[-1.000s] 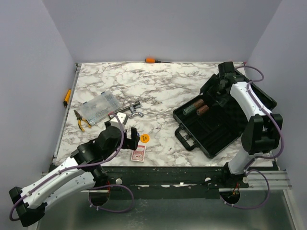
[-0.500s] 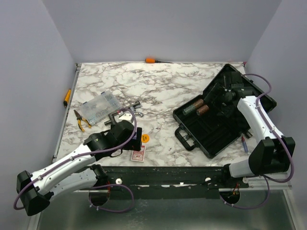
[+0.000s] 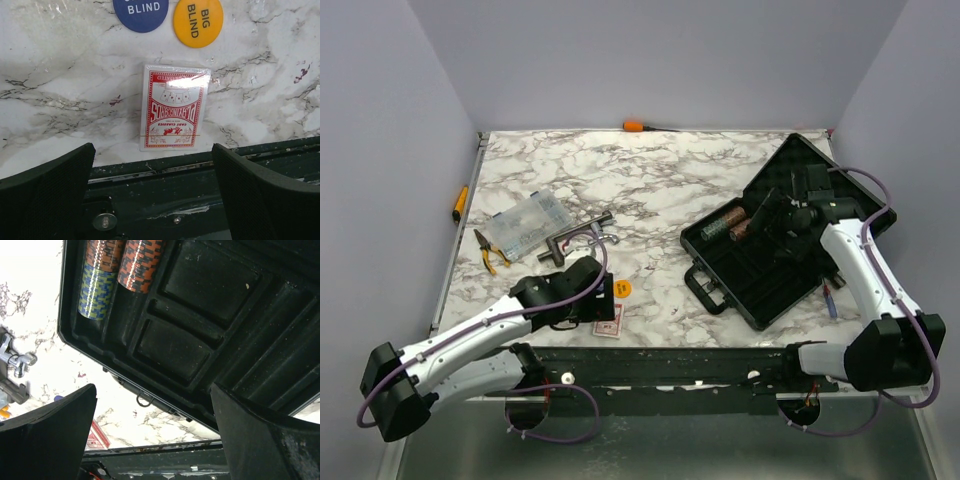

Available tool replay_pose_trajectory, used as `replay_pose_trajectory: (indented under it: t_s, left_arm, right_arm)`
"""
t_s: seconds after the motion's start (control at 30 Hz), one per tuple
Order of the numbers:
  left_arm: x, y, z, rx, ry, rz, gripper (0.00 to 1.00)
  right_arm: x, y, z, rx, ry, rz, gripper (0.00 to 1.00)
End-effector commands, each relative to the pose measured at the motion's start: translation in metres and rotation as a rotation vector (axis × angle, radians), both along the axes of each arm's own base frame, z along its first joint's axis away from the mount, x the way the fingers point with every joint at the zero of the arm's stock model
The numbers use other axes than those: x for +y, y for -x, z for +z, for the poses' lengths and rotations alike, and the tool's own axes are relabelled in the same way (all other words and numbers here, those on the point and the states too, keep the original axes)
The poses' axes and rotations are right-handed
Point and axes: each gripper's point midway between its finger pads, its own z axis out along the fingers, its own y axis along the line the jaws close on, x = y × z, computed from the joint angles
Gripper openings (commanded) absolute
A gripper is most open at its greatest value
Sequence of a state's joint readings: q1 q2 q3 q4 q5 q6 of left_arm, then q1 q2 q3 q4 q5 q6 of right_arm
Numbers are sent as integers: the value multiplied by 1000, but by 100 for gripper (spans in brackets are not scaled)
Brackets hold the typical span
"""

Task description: Pack up texas hold em set

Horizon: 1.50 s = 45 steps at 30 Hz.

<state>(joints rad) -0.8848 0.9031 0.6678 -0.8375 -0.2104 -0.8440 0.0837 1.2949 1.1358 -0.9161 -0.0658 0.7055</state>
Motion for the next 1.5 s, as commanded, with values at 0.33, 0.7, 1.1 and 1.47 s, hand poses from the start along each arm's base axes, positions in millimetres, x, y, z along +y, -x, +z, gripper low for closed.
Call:
replay_pose_trajectory:
  t_s: [0.33, 0.7, 1.1, 1.47]
  left_arm:
    - [-33, -11, -31, 89, -95, -194, 98]
    - [-43, -12, -46, 129, -146, -260, 94]
    - [-49, 3, -62, 178, -159, -270, 83]
    - [-38, 12, -72, 199, -178, -216, 87]
  right_arm:
    - [-5, 25, 4, -3, 28, 51, 98]
    - [-2, 35, 0, 9, 11, 64, 98]
    - [3, 46, -9, 26, -20, 79, 97]
    - [28, 64, -22, 67, -142, 220, 95]
